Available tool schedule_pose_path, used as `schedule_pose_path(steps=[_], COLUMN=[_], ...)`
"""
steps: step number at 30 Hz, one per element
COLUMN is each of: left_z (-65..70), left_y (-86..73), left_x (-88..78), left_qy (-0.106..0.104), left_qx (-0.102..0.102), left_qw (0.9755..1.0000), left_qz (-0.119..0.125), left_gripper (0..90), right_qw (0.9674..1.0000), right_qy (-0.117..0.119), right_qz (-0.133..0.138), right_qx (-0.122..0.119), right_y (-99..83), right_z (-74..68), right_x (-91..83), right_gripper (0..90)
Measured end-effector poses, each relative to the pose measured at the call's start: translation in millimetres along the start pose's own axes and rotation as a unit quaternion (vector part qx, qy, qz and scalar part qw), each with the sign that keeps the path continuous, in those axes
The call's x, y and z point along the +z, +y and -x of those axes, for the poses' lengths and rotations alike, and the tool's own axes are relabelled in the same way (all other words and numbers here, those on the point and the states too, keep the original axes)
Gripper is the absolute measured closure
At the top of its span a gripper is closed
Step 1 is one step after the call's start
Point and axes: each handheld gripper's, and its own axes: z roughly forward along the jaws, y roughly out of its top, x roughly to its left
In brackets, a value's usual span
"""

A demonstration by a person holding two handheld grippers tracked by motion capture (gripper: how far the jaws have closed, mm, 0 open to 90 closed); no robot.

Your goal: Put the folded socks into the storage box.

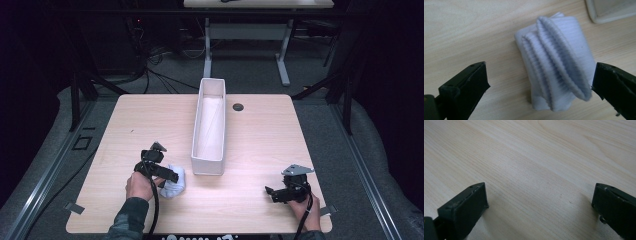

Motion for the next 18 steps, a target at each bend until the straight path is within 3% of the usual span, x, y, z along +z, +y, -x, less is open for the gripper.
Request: schedule_pose_path(steps=[2, 4, 10, 13, 18], left_z=[-1.7, -2.7, -6.5, -7.3, -8.7], left_y=[-0.4, -1.1, -3.8, -5.0, -7.7], left_x=[3.3, 4.7, 8.0, 8.0, 8.9], left_qy=[0.002, -0.001, -0.016, -0.021, -0.044], left_qx=[-0.005, -0.006, -0.012, -0.013, -0.019], left_qw=[1.0000, 1.0000, 0.9998, 0.9997, 0.9988], left_qz=[-0.005, -0.005, -0.008, -0.007, -0.004], left_gripper=[2.3, 14.3, 24.3, 34.9, 47.6], right_qw=[1.0000, 1.0000, 1.0000, 1.0000, 1.0000], right_qy=[0.000, 0.000, -0.002, -0.002, -0.003], right_qz=[0.000, 0.000, 0.000, 0.000, 0.000], right_qx=[0.000, 0.000, -0.002, -0.002, -0.002], right_y=[0.0, 0.0, 0.2, 0.2, 0.3], right_z=[0.0, 0.0, 0.4, 0.5, 0.6], right_x=[0.0, 0.0, 0.1, 0.1, 0.3], right_gripper=[0.0, 0.0, 0.0, 0.0, 0.0])
